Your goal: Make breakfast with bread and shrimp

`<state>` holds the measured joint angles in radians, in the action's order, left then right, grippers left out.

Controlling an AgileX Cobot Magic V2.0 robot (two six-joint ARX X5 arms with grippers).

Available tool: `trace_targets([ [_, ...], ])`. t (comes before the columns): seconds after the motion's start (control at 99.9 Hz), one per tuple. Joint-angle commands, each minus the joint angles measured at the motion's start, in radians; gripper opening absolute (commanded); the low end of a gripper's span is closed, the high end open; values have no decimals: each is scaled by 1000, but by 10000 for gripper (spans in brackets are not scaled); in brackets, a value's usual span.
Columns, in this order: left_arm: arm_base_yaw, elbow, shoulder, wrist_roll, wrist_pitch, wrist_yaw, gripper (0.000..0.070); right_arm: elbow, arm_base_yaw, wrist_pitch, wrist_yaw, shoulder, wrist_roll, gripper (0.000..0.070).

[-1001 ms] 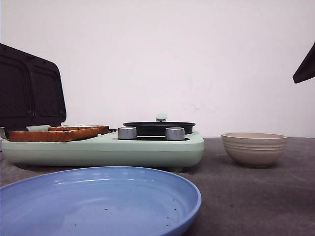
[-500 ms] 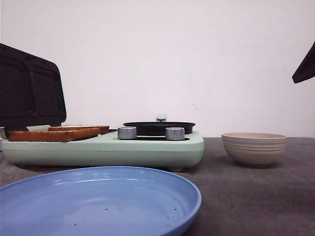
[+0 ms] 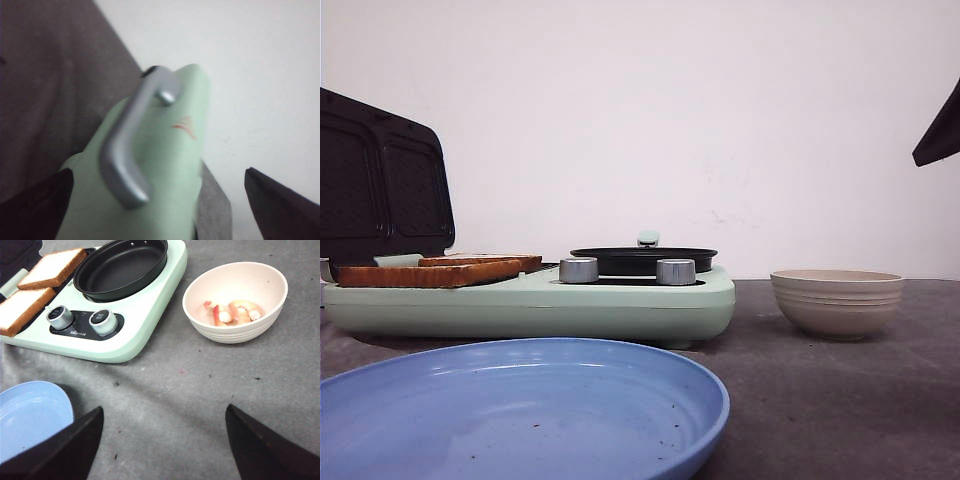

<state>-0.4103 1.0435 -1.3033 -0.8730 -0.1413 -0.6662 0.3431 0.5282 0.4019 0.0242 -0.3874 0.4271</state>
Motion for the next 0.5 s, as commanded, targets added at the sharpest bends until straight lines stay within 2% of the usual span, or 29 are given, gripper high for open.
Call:
trace_targets([
  [0.0, -6, 17, -32, -12, 25, -18, 622, 0, 5, -12, 9, -2, 10, 468],
  [0.17, -5, 17, -109, -74, 124, -94, 623, 0, 5, -12, 24, -2, 11, 468],
  [0.26, 2, 17, -137, -115, 163, -99, 618, 0, 5, -12, 29, -2, 11, 468],
  [0.49, 3, 17, -160, -127, 203, -97, 422, 0, 5, -12, 29, -2, 11, 468],
])
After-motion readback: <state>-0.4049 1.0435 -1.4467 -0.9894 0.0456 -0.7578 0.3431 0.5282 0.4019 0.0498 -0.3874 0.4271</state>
